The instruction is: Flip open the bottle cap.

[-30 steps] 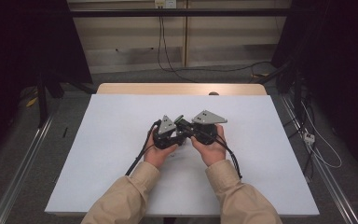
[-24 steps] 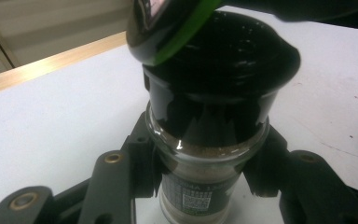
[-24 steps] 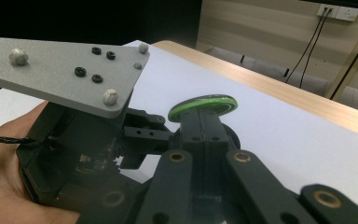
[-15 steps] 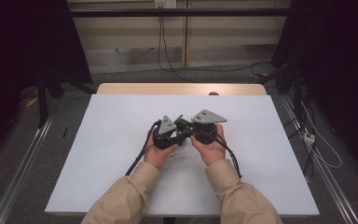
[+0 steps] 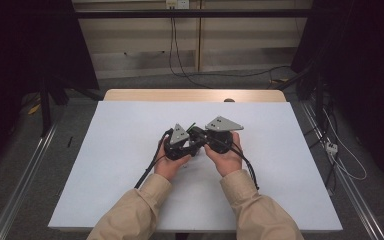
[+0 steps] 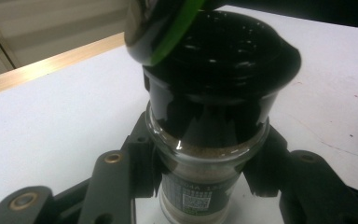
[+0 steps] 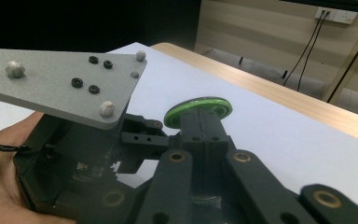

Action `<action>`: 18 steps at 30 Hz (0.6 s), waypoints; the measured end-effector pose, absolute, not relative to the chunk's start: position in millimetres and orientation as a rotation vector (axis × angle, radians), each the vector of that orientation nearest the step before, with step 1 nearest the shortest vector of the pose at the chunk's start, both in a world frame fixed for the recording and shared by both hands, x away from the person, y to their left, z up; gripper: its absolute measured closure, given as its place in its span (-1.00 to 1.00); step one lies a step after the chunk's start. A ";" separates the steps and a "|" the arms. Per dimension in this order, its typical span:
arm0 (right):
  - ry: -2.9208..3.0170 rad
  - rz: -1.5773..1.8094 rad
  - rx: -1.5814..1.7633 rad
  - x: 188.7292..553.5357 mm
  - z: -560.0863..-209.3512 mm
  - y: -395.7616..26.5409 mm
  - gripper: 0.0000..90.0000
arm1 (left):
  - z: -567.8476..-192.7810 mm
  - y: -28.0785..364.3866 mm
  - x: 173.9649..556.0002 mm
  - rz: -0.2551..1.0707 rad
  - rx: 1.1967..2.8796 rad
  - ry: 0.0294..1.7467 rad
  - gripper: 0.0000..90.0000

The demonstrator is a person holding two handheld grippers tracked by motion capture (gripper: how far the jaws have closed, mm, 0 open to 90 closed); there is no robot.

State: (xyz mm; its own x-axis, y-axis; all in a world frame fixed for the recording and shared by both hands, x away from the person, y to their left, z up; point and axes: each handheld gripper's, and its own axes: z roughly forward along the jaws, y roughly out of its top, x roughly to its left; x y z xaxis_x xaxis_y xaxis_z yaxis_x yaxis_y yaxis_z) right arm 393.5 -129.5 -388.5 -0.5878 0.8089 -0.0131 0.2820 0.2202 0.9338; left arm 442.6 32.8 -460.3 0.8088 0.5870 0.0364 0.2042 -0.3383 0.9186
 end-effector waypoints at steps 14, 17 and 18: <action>1.993 1.359 0.991 396.0 -387.8 -127.4 1.00 | -460.5 32.7 442.4 0.433 1.911 0.593 0.19; 1.993 1.360 0.992 396.2 -387.6 -127.1 1.00 | -460.5 32.8 442.4 0.433 1.910 0.595 0.19; 1.992 1.360 0.993 396.3 -387.6 -127.0 1.00 | -460.6 32.9 442.4 0.432 1.909 0.595 0.19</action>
